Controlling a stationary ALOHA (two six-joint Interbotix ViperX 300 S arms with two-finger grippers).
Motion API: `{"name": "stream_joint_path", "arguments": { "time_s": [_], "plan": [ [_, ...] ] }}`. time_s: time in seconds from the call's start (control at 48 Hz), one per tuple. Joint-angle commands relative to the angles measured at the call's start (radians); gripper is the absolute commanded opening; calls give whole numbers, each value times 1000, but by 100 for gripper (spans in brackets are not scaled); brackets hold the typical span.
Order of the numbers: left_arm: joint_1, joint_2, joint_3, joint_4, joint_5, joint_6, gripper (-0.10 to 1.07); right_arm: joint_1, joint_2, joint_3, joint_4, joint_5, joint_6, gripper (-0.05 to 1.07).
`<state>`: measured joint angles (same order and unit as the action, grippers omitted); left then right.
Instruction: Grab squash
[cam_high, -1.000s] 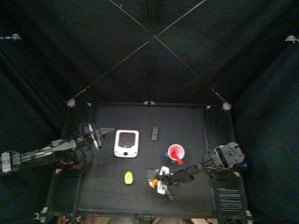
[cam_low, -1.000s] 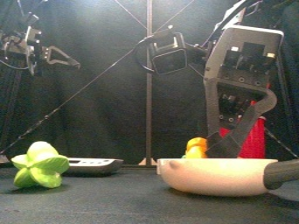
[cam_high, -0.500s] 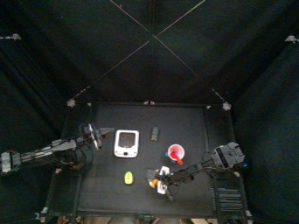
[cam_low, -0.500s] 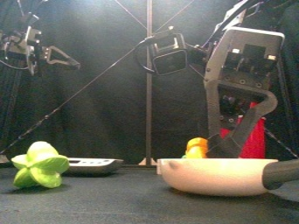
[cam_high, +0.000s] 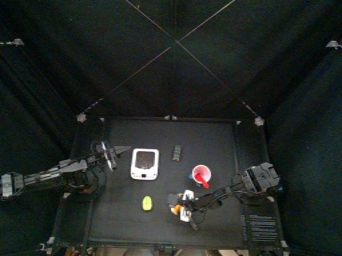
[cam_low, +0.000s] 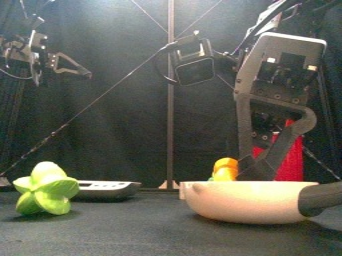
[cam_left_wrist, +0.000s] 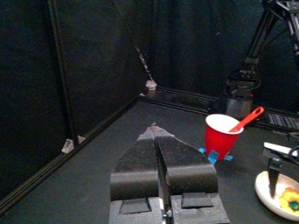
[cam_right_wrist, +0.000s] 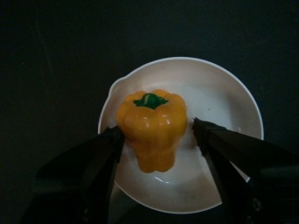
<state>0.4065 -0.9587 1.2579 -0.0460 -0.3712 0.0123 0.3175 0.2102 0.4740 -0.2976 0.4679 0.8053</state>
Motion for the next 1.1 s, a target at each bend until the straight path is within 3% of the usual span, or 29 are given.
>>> {"name": "stream_joint_path", "arguments": {
  "time_s": [0.0,0.229,0.833,1.083],
  "plan": [
    [2,6,-20,-2,-9,-2,1,-5,-23,-8,-2,-2,0,87],
    [2,6,-20,0,-9,-2,1,-8,-32,-6,3,0,3,71],
    [2,6,-18,-2,-9,-2,1,-5,-160,25,-61,-6,12,70],
    [0,6,-18,0,-9,-2,1,-8,-169,25,-75,-9,11,70]
  ]
}}
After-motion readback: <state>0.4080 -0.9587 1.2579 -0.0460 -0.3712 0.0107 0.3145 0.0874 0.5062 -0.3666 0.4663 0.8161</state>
